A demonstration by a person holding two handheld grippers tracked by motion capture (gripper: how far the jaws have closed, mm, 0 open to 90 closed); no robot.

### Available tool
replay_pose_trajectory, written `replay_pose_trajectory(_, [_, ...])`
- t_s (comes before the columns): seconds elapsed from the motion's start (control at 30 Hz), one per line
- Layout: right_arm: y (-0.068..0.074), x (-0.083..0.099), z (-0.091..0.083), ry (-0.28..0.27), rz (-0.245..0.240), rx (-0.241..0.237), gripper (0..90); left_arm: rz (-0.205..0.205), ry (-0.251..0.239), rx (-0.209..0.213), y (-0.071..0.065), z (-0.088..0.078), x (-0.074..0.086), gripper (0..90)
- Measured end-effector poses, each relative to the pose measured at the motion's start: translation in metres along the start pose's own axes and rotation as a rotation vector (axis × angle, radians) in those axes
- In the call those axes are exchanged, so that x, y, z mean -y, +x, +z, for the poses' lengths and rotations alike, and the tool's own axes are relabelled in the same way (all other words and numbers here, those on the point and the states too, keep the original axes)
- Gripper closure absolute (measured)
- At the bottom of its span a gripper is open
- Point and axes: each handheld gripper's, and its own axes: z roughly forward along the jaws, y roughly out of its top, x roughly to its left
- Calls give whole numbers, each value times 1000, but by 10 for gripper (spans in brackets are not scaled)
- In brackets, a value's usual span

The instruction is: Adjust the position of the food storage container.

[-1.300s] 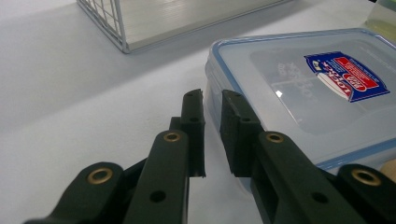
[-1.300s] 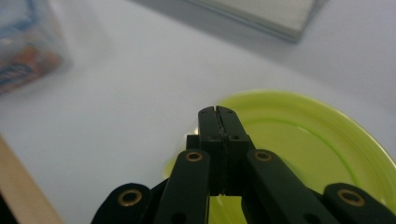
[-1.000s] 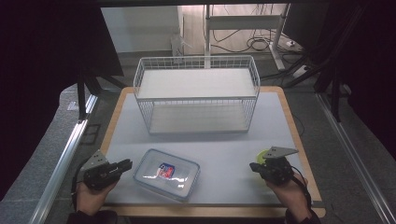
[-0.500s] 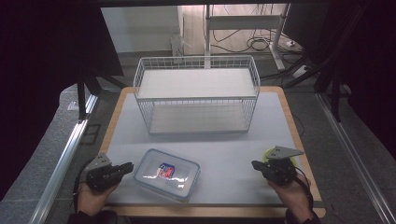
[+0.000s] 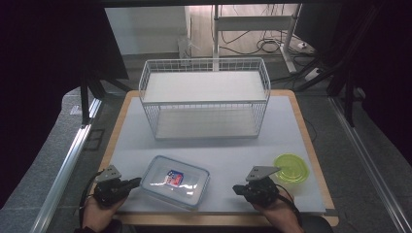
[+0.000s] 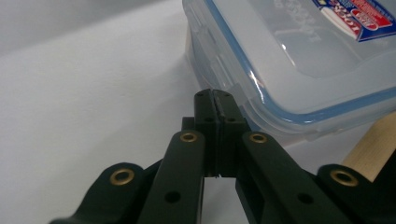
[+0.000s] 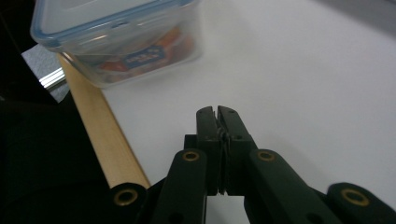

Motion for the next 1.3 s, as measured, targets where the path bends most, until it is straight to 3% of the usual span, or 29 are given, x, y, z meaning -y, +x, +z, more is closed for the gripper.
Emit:
replay_pose_trajectory(0.1, [2,1,4,13,-1,-13,874,21,23,7,-6,5,-2,896])
replay_pose_trajectory(0.13, [2,1,4,12,6,-17,872,50,57,11,-13,12,-5,895])
replay_pose_trajectory(0.2, [2,2,4,9,25,-32,870,63,60,5,-20,15,-8,896])
replay_pose_trajectory(0.33, [6,2,7,11,59,-62,871,51,67,28,-31,22,-13,896])
replay_pose_trajectory(0.5, [16,2,14,34,34,-76,868,34,70,49,-44,30,-18,897])
replay_pose_trajectory(0.57, [17,1,13,30,27,-54,874,40,74,19,-49,33,-21,898])
replay_pose_trajectory(0.67, [13,1,9,26,40,-22,878,40,73,19,-52,38,-24,898])
replay_pose_trajectory(0.73, [8,3,7,29,62,-24,878,40,74,27,-54,40,-26,898])
replay_pose_trajectory(0.93, [16,7,3,47,32,-38,883,32,79,79,-55,31,-19,879])
replay_pose_trajectory(1.0, [20,10,2,53,27,-58,883,49,89,81,-60,25,-13,879])
replay_pose_trajectory(1.07, [26,13,3,61,16,-78,882,75,91,111,-66,22,-9,875])
replay_pose_trajectory(1.2, [34,14,3,65,-13,-51,887,111,98,67,-72,21,-10,880])
replay_pose_trajectory(1.3, [28,12,1,38,15,-46,888,89,88,83,-68,26,-12,890])
